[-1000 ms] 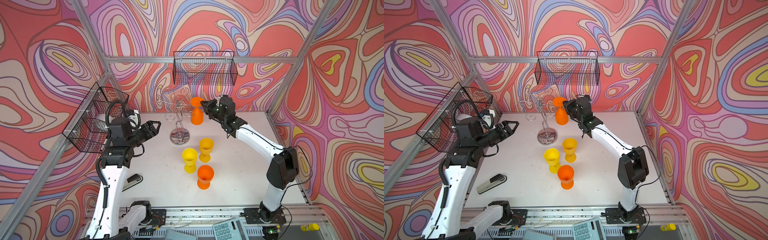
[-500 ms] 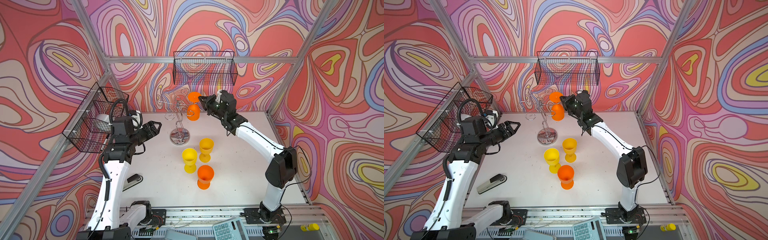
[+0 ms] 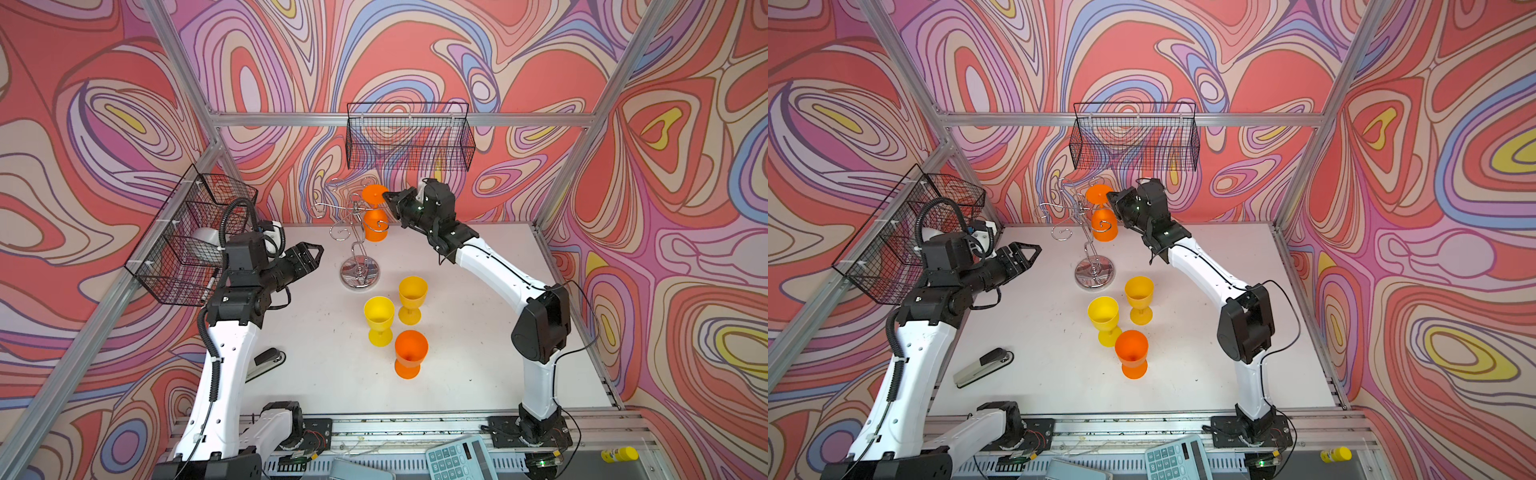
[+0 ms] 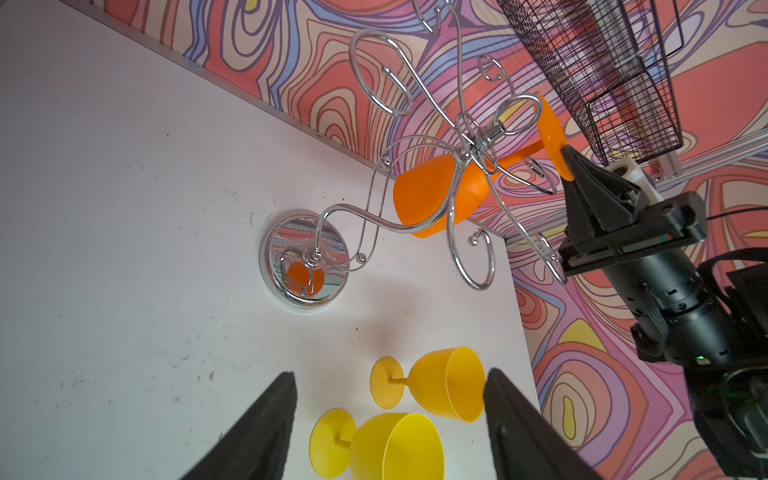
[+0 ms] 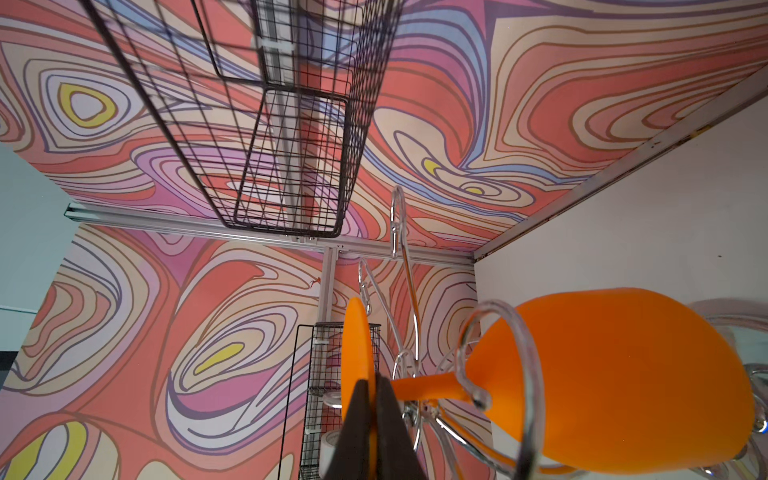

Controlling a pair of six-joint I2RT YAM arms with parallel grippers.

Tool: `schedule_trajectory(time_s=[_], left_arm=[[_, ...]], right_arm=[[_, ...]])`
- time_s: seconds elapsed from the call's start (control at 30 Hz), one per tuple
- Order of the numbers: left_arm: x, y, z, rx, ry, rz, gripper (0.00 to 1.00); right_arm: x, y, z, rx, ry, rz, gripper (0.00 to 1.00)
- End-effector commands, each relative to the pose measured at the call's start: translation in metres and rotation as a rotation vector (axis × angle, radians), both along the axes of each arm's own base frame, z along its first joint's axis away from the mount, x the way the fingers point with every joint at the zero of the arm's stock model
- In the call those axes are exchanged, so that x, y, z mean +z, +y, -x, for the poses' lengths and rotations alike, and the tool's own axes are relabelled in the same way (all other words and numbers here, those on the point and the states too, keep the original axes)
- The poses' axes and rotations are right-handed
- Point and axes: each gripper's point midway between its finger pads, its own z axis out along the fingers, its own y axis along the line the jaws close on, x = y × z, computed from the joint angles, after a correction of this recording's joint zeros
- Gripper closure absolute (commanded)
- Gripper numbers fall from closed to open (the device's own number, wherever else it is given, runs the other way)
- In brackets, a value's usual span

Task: Take the wine glass off the wine glass rack
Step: 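Lift the orange glass up and away from the rack with the right gripper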

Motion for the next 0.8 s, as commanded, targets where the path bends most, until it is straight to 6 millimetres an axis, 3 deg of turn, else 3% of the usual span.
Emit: schedule_trajectory(time_s=[0.0,0.4,0.77], left_arm=[[0.002,-0.002,0.001,-0.016,-0.02,0.005,0.28],[0.003,-0.005,0.001,-0.025,-0.019,0.001,0.28],[0.008,-0.006,0.004,-0.028,-0.023,0.002,0.28]], right_arm=[[0.01,0.003,-0.004,-0.002,-0.029,0.002,1.0],[0.026,-0.012,-0.025,-0.074,-0.08,0.024,1.0],[0.028,-0.051,-0.047,-0.174,-0.101,0.038,1.0]])
